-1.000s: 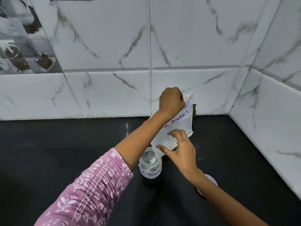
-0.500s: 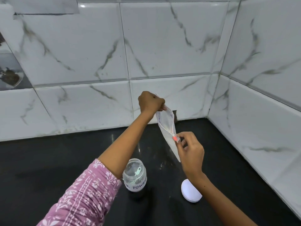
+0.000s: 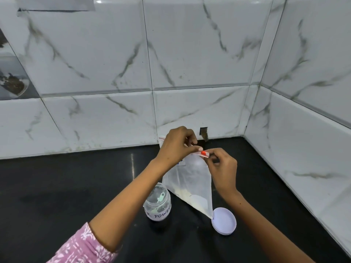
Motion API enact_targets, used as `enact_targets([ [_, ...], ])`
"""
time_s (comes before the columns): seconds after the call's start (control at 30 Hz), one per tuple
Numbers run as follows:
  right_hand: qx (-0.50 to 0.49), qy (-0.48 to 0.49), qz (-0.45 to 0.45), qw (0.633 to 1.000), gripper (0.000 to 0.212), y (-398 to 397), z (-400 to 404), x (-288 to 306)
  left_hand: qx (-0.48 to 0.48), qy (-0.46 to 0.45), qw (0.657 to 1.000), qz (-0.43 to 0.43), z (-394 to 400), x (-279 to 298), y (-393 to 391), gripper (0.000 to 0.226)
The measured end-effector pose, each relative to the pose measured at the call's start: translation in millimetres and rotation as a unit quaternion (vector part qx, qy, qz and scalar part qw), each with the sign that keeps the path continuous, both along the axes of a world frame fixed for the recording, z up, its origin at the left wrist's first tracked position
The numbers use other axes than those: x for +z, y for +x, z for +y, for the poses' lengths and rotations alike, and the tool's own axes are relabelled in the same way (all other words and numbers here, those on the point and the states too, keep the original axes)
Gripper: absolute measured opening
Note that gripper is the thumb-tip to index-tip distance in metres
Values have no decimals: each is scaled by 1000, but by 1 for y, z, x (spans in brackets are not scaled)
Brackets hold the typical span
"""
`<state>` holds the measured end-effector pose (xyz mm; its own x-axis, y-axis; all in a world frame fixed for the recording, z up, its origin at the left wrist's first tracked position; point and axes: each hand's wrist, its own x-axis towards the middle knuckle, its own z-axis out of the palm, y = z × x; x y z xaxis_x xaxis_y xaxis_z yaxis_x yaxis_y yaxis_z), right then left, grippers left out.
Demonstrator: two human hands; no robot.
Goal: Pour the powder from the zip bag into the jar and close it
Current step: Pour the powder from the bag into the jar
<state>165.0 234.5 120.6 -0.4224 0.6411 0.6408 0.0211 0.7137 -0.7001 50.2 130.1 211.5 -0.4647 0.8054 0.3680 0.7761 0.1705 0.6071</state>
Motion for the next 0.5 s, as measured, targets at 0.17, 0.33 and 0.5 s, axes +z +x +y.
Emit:
enact_targets([
  [0.17, 12, -20, 5, 1000, 10, 0, 2, 3, -13, -38, 996, 79, -2, -1, 10, 15],
  [0.33, 30, -22, 6, 999, 12, 3, 3, 6, -12, -16, 997, 80, 7, -2, 13, 12],
  [0.5, 44, -28, 9, 999, 14, 7, 6, 8, -4, -29, 991, 127, 19, -4, 17, 31],
])
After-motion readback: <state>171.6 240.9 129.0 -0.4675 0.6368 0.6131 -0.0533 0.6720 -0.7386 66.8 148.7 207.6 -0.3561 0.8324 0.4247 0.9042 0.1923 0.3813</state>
